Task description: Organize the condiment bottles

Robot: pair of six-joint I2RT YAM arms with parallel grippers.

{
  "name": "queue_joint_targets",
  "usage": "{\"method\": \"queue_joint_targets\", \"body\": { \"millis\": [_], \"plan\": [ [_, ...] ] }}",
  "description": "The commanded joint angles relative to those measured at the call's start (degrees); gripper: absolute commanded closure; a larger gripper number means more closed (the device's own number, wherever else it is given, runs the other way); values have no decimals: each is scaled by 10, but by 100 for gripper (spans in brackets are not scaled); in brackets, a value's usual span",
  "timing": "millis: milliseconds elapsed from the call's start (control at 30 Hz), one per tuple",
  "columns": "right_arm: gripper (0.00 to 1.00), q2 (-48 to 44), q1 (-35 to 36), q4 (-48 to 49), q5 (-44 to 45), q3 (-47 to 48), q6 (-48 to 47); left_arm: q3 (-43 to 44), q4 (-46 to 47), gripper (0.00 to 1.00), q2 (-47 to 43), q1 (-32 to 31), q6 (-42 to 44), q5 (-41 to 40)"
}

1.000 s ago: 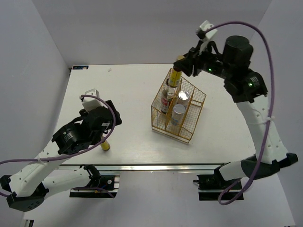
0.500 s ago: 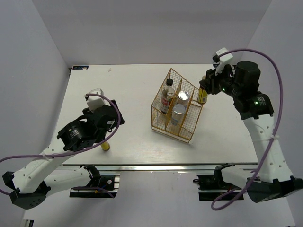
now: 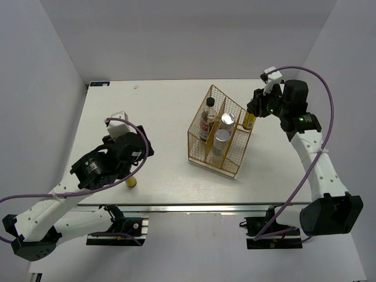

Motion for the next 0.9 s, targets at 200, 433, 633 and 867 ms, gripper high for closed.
{"method": "queue_joint_targets", "body": {
  "millis": [200,433,633,867],
  "plan": [
    [100,47,-5,148,-29,-36,0,-8,4,10,-6,-1,-10,4],
    [100,66,-5,191,-45,-80,3,-11,2,10,-4,-1,-13,1],
    [100,63,-5,227,-45,-133,-10,-13,-4,10,-6,-1,-18,0],
    [96,63,-5,238,-43,-160,-15,-17,-2,8,-4,-2,-17,-3]
  ]
}}
